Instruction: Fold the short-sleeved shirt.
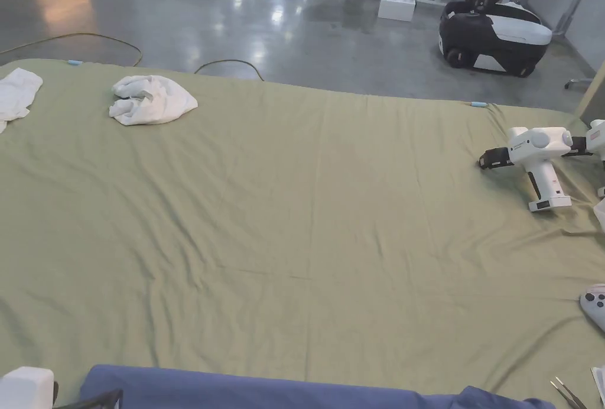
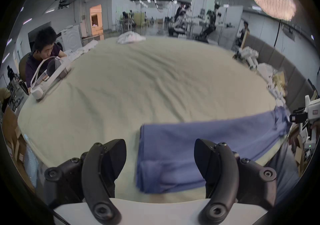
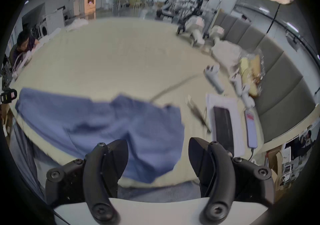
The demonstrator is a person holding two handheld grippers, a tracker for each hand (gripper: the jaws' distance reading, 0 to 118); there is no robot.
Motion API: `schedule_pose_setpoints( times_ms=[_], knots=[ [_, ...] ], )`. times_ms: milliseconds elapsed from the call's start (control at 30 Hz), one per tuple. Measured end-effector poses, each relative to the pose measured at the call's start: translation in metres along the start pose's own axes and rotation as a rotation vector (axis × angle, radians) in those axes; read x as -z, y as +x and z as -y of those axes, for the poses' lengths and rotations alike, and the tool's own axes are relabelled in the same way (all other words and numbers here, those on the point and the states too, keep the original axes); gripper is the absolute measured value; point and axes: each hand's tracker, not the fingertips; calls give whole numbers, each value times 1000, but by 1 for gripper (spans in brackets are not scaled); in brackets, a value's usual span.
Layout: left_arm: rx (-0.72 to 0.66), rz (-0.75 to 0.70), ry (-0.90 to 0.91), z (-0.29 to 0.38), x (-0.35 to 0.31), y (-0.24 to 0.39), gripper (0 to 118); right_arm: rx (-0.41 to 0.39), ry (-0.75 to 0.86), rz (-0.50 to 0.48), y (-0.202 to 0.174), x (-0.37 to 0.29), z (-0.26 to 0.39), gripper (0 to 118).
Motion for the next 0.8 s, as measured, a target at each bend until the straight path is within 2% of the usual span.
schedule_pose_setpoints(
  times_ms=[200,267,333,400,433,467,500,533,600,733,800],
  knots=[
    [20,-12,165,-34,8,25,81,132,334,-37,-35,-18,-51,76],
    [56,-55,226,-45,6,46,75,172,436,-75,-49,-16,-63,76],
    [93,-70,321,-53,0,60,68,185,527,-75,-64,-17,-70,74],
    [101,-82,426,-57,-4,71,54,179,614,-66,-78,-18,-76,61],
    [104,-90,463,-60,-8,76,43,182,647,-58,-85,-20,-78,49],
    [116,-84,504,-62,-12,81,26,186,676,-64,-89,-22,-80,30],
    [129,-99,532,-63,-15,84,15,195,700,-64,-94,-22,-82,16],
    [141,-112,553,-63,-14,86,3,201,721,-55,-98,-24,-83,9],
    [143,-135,590,-64,-21,90,0,222,757,-55,-102,-27,-84,1],
    [111,-137,674,-65,-37,90,0,248,830,-56,-106,-34,-83,0],
    [114,-168,712,-65,-44,86,0,234,858,-28,-110,-40,-84,0]
  ],
)
